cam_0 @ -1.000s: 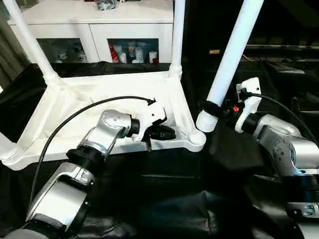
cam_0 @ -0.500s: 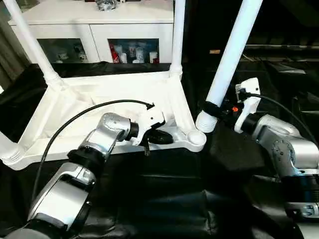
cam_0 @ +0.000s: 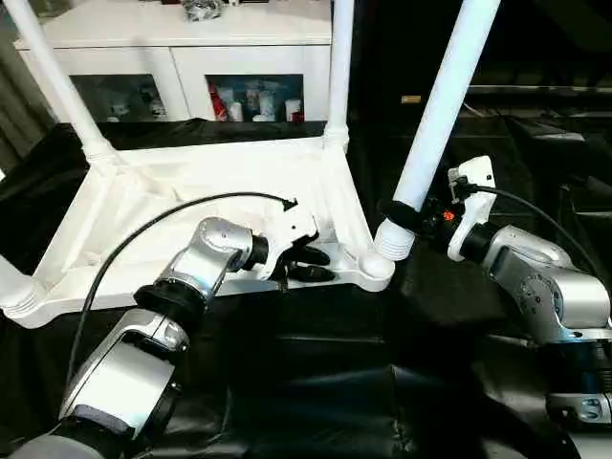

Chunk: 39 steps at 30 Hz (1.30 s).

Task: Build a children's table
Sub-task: Insert table leg to table base

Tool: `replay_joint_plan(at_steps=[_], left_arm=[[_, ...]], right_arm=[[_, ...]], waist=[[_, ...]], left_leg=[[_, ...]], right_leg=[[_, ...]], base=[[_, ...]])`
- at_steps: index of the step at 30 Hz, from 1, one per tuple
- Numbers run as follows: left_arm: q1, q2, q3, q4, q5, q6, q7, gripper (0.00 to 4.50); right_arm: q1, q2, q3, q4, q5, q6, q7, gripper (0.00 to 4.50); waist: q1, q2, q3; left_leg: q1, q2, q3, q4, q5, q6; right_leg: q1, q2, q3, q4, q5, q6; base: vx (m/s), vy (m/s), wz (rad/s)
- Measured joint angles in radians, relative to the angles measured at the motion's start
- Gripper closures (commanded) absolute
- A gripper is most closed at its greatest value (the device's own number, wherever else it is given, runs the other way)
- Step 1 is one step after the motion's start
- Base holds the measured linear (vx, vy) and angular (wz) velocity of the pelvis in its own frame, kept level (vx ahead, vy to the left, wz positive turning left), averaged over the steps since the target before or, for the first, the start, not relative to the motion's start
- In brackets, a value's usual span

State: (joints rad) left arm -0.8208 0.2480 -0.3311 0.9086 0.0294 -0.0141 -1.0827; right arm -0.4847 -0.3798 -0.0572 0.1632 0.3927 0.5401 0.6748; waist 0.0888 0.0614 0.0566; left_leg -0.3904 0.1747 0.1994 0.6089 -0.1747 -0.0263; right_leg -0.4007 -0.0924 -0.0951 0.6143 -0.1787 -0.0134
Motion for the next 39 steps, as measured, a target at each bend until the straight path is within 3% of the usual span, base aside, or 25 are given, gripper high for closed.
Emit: replay_joint_plan(at_steps=[8, 9, 29, 34, 39], left_arm=[[0.0, -0.005, -0.004, 0.056, 0.03, -0.03, 0.021, 2.35], [0.0, -0.005, -0.004, 0.057, 0.034, -0.033, 0.021, 2.63], [-0.011, -0.008, 0.003, 0.107, 0.039, -0.06, -0.014, 4.13], [-0.012, -0.008, 0.009, 0.109, 0.04, -0.058, -0.039, 4.46], [-0.012, -0.023, 0.013, 0.095, 0.04, -0.031, -0.041, 4.5]], right_arm=[[0.0, -0.007, 0.003, -0.002, 0.0, 0.003, 0.003, 2.64], [0.0, -0.008, 0.003, -0.002, 0.0, 0.003, 0.004, 2.64], [0.001, -0.015, 0.011, -0.005, -0.003, 0.005, 0.013, 2.64], [0.001, -0.036, 0.039, -0.041, 0.003, 0.045, 0.059, 2.64], [0.001, -0.043, 0.085, -0.04, -0.008, 0.061, 0.077, 2.64]], waist=[[0.0, 0.0, 0.0], [0.0, 0.0, 0.0], [0.0, 0.0, 0.0], [-0.002, 0.0, 0.0], [-0.001, 0.0, 0.0]], left_leg=[[0.0, 0.0, 0.0, 0.0, 0.0, 0.0], [0.0, 0.0, 0.0, 0.0, 0.0, 0.0], [0.0, 0.0, 0.0, 0.0, 0.0, 0.0], [0.0, 0.0, 0.0, -0.001, 0.0, 0.0], [0.0, 0.0, 0.0, -0.002, 0.0, 0.001]], right_leg=[[0.0, 0.0, 0.0, 0.0, 0.0, 0.0], [0.0, 0.0, 0.0, -0.001, 0.0, 0.0], [0.0, 0.0, 0.0, -0.001, 0.0, 0.0], [0.0, 0.0, 0.0, -0.002, 0.0, 0.0], [0.0, 0.0, 0.0, -0.003, 0.0, 0.0]], base=[[0.0, 0.0, 0.0], [0.0, 0.0, 0.0], [0.0, 0.0, 0.0], [0.0, 0.0, 0.0], [0.0, 0.0, 0.0]])
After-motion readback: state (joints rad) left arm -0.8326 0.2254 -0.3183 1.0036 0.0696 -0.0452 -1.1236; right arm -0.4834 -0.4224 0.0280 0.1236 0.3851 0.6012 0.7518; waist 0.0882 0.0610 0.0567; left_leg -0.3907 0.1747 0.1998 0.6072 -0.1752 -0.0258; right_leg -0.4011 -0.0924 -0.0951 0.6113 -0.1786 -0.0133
